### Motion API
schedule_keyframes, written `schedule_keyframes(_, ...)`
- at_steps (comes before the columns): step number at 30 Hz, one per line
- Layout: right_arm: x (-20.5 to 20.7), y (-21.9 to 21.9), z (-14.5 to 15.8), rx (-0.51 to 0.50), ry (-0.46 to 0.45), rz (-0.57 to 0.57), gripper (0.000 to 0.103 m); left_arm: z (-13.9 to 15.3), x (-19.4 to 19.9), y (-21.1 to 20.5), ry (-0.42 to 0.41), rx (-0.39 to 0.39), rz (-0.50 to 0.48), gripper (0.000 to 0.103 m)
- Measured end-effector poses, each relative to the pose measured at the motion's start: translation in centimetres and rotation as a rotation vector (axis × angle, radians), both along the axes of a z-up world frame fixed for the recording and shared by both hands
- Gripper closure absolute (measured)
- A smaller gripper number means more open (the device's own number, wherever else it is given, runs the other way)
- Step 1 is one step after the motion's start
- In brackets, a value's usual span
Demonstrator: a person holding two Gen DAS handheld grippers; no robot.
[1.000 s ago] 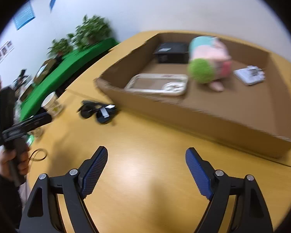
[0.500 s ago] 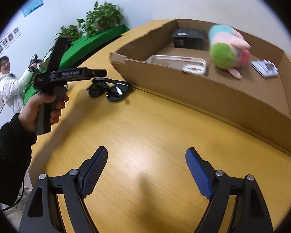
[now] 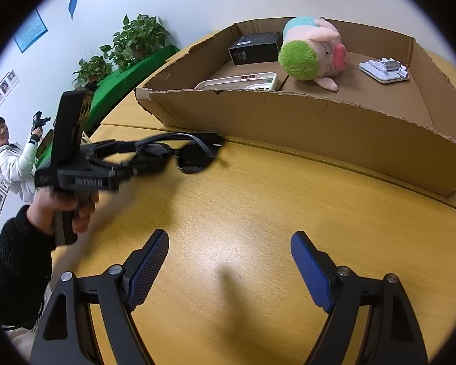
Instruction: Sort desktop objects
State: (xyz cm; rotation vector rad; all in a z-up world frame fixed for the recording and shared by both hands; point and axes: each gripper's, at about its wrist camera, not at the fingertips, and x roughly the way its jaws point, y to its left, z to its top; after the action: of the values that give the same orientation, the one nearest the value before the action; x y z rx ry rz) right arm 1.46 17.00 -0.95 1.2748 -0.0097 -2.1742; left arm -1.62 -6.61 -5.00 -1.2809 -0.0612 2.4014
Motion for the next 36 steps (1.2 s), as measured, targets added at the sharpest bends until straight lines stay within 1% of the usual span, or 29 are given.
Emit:
schedule_keyframes(5, -0.4, 0.1, 0.4, -0.011, 0.02, 0.015, 0.021, 0.0, 0.4, 2.8, 0.007, 0.016, -0.058, 0.008)
schedule_keyframes(8, -0.8, 0.2, 1.3, -0.018, 0.046, 0.033, 0.021, 0.1, 0.3, 3.9, 0.012, 0.003, -0.097, 0.011)
schedule_keyframes(10, -1.1, 0.0, 2.1, -0.006, 0.079, 0.067, 0.021, 0.1, 0.2, 4.6, 0.022, -0.004, -0.135, 0.015)
schedule_keyframes(11, -1.2, -0.2, 2.7, 0.002, 0.102, 0.095, 0.021, 0.1, 0.4, 5.0, 0.029, -0.009, -0.162, 0.018)
schedule_keyframes(12, -1.3, -0.5, 3.4, 0.008, 0.125, 0.128, 0.021, 0.1, 0.5, 5.3, 0.035, -0.016, -0.183, 0.02)
schedule_keyframes(15, -1.4, -1.3, 5.2, 0.029, 0.187, 0.251, 0.021, 0.0, 0.9, 6.8, 0.057, -0.05, -0.27, 0.021)
schedule_keyframes(17, -1.7, -2.0, 5.9, 0.068, 0.208, 0.338, 0.021, 0.0, 1.2, 7.7, 0.079, -0.079, -0.322, 0.021)
schedule_keyframes(19, -2.3, -2.5, 5.6, 0.128, 0.218, 0.41, 0.022, 0.0, 1.4, 8.3, 0.094, -0.104, -0.358, 0.021)
schedule_keyframes(20, -2.9, -2.8, 5.1, 0.158, 0.208, 0.449, 0.022, 0.0, 1.5, 8.6, 0.1, -0.114, -0.375, 0.021)
schedule_keyframes(23, -4.2, -3.9, 3.7, 0.22, 0.17, 0.557, 0.024, 0.1, 1.4, 8.6, 0.11, -0.123, -0.396, 0.027)
schedule_keyframes(24, -4.4, -4.5, 3.3, 0.243, 0.174, 0.588, 0.025, 0.1, 1.4, 8.4, 0.11, -0.123, -0.399, 0.029)
schedule_keyframes(25, -4.7, -5.0, 3.1, 0.256, 0.175, 0.613, 0.031, 0.2, 1.3, 8.2, 0.111, -0.124, -0.403, 0.03)
schedule_keyframes(26, -5.0, -5.6, 2.8, 0.265, 0.169, 0.642, 0.035, 0.2, 1.3, 8.0, 0.112, -0.126, -0.406, 0.033)
schedule_keyframes(27, -5.2, -6.3, 2.6, 0.27, 0.166, 0.668, 0.041, 0.2, 1.2, 7.9, 0.114, -0.13, -0.409, 0.033)
schedule_keyframes(28, -5.3, -6.9, 2.4, 0.273, 0.167, 0.693, 0.044, 0.2, 1.3, 7.7, 0.116, -0.135, -0.413, 0.033)
schedule_keyframes(30, -5.4, -8.1, 1.9, 0.28, 0.168, 0.757, 0.046, 0.1, 1.3, 7.5, 0.122, -0.143, -0.425, 0.039)
schedule_keyframes(32, -5.5, -9.2, 1.2, 0.299, 0.166, 0.808, 0.05, 0.1, 1.2, 7.2, 0.122, -0.143, -0.433, 0.042)
schedule_keyframes(34, -5.7, -10.0, 0.3, 0.337, 0.166, 0.837, 0.063, 0.2, 1.2, 6.9, 0.12, -0.135, -0.446, 0.042)
schedule_keyframes(36, -6.3, -10.1, -0.4, 0.363, 0.153, 0.835, 0.072, 0.1, 1.5, 6.8, 0.126, -0.135, -0.469, 0.042)
